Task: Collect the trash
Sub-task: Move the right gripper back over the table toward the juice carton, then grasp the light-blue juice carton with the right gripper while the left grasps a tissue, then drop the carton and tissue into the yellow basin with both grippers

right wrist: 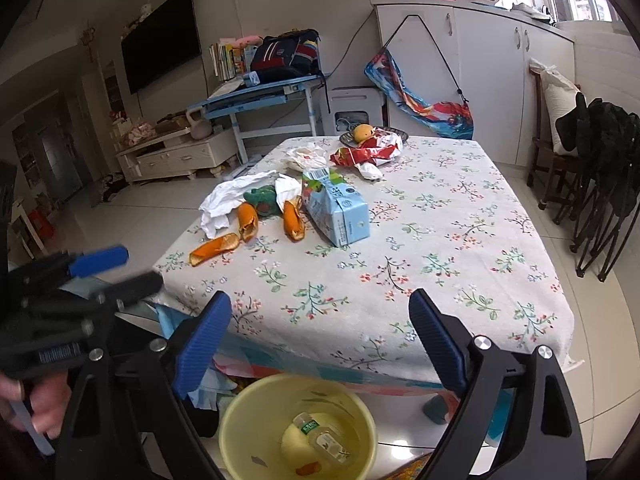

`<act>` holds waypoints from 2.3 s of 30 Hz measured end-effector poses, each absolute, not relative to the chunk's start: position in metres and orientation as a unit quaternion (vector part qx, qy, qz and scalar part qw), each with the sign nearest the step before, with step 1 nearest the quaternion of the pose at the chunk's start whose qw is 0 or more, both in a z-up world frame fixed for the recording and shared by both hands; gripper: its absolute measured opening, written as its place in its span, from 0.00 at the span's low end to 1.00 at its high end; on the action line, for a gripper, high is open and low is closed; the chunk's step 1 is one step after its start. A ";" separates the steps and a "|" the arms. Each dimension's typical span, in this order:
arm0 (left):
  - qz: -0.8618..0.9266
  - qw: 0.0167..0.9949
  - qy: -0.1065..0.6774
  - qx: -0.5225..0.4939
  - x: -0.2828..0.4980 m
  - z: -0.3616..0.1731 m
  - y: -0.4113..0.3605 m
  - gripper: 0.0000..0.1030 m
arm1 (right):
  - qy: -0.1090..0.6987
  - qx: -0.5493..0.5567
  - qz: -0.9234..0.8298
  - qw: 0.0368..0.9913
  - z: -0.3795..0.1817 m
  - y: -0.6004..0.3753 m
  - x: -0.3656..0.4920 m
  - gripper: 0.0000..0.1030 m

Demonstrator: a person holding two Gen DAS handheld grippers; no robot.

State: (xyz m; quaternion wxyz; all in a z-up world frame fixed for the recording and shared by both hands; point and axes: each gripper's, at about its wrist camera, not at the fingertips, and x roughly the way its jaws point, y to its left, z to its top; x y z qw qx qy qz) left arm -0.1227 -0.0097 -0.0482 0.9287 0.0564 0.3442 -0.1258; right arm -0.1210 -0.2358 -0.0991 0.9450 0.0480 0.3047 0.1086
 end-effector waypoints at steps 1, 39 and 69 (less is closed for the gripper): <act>-0.120 0.931 0.341 0.056 -0.117 -0.044 -0.005 0.66 | 0.305 0.049 0.109 0.945 -0.099 -0.236 -0.120 0.84; -0.070 0.873 0.470 0.108 0.112 -0.096 0.001 0.49 | 0.391 -0.019 0.105 0.914 -0.121 -0.217 0.047 0.87; -0.104 0.942 0.320 -0.008 0.034 -0.018 0.021 0.06 | 0.356 0.168 0.160 0.905 -0.090 -0.271 0.002 0.53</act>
